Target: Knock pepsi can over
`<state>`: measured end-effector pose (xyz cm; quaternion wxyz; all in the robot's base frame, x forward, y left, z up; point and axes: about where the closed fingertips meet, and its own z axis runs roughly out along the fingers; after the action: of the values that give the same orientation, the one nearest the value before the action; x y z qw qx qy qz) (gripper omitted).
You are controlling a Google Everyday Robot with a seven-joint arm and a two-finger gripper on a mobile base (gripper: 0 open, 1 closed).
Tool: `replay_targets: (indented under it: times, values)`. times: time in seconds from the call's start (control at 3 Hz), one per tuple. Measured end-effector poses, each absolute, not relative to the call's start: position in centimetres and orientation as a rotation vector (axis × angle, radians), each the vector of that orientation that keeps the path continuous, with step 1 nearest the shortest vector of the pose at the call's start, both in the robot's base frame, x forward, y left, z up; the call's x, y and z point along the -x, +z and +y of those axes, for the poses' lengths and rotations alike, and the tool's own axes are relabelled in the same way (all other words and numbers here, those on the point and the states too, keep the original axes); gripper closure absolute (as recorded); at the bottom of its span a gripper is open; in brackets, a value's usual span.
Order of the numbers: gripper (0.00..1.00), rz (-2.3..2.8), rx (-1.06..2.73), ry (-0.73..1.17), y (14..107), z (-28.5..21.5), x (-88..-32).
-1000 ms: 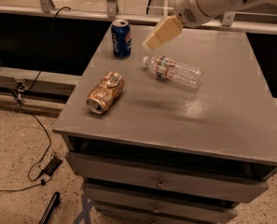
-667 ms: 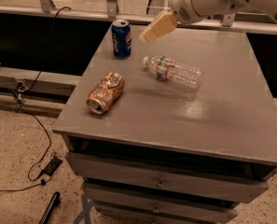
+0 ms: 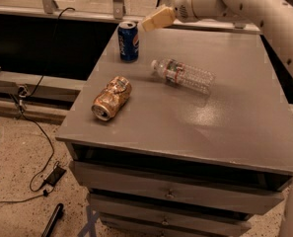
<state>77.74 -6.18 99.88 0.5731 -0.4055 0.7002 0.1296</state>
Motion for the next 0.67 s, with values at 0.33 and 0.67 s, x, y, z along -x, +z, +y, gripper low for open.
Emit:
replay_targets:
  times: [0.33,0.67]
  values:
    - [0.0,1.603,0.916,0.435,98.5,-4.6,-79.5]
    - [0.0,1.562,0.928,0.533,97.2,-2.6,-80.1]
